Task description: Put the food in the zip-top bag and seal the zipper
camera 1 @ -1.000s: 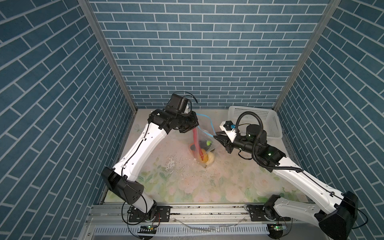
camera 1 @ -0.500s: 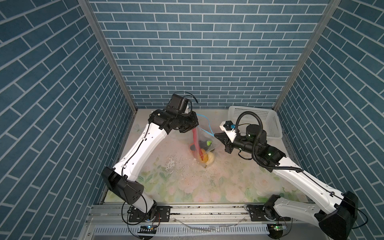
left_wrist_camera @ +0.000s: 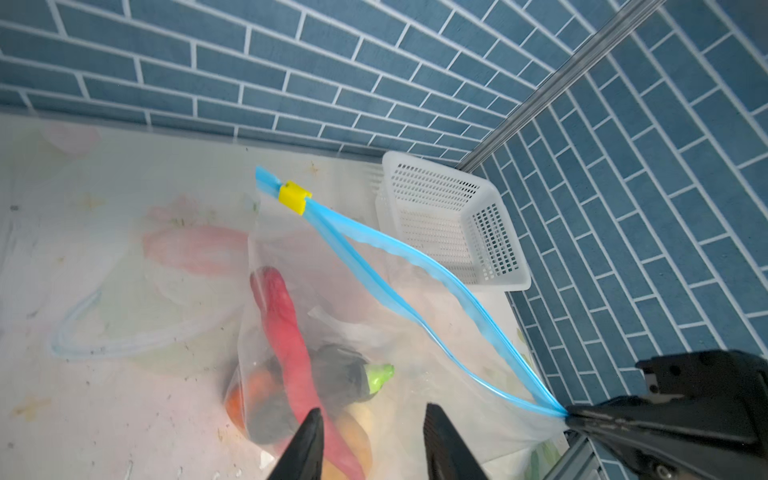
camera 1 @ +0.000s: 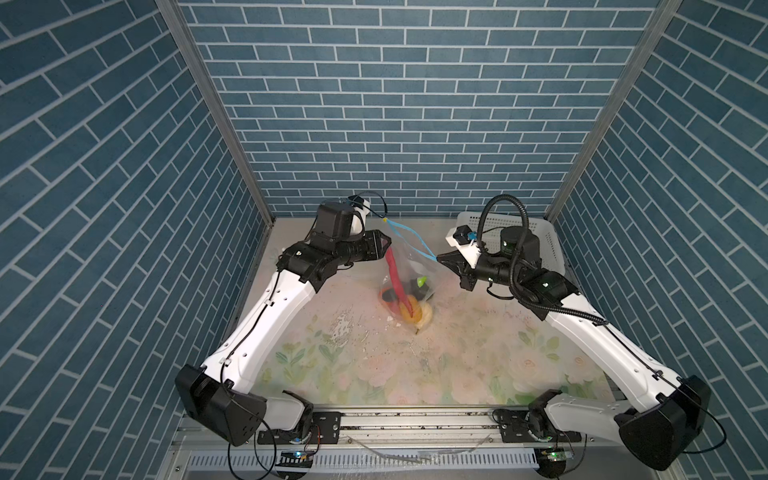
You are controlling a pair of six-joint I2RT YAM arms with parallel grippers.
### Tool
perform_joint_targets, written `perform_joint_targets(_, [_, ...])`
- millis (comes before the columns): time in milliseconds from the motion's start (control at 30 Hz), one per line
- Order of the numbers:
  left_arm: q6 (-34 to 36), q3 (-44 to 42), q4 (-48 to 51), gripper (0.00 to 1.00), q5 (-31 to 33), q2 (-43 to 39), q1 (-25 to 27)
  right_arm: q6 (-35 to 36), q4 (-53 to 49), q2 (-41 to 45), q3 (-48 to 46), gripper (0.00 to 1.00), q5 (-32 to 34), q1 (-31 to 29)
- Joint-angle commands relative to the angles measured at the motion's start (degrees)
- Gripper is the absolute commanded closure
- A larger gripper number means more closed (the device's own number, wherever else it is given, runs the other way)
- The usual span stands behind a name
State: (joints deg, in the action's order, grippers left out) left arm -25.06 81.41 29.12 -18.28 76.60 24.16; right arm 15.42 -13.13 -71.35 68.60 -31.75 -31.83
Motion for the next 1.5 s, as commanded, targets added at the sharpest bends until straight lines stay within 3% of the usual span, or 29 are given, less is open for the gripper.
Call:
perform_joint_targets(0, [9.52,-5.65,-12.83,0.63,-3.99,-1.19,-2.89,7.60,-3.87,-1.97,4.90,1.00,-8.14,2.13])
perform_joint_targets(100, [15.68,-13.97,-25.36,0.64,-12.07,-2.21,-5.10,9.45,-4.42,-2.48,5.65,1.00,-10.54,3.67])
perform_joint_targets(200, [23.03,-21.79,-33.24,0.70,-12.08,-2.69,-7.13,10.43,-4.68,-2.30,5.66,1.00,-12.45,5.11])
perform_joint_targets(267, [23.87,-26.54,-40.18,0.73,-10.95,-2.42,-9.94,10.56,-4.58,-2.52,5.40,1.00,-13.77,5.94])
perform_joint_targets(333, [22.20,-31.03,-51.20,0.72,-13.38,-1.48,-13.09,10.61,-4.69,-3.13,5.32,1.00,-15.64,6.79])
perform_joint_targets(400, [22.59,-31.68,-56.03,0.71,-16.27,0.50,-14.50,11.04,-5.10,-3.74,5.57,1.00,-17.02,7.43])
perform_joint_targets(567, [22.07,-27.46,-58.66,0.69,-27.72,7.10,-16.79,11.59,-4.71,-3.97,5.77,1.00,-19.57,8.54])
perform_joint_targets(833, [26.11,-19.59,-57.84,0.61,-40.85,15.62,-17.62,11.65,-4.31,-4.41,5.40,1.00,-21.67,9.06])
perform_joint_targets(1067, [33.55,-13.91,-50.91,0.51,-42.73,18.59,-17.62,11.57,-4.44,-3.62,4.84,1.00,-21.77,9.38])
perform_joint_targets(1233, [31.01,-11.19,-52.21,0.36,-45.68,20.34,-16.77,10.71,-4.78,-4.56,5.85,1.00,-22.12,9.49])
perform_joint_targets(1467, [32.89,-9.70,-50.22,0.39,-46.36,21.02,-15.55,10.28,-4.55,-4.85,6.29,1.00,-22.31,9.61])
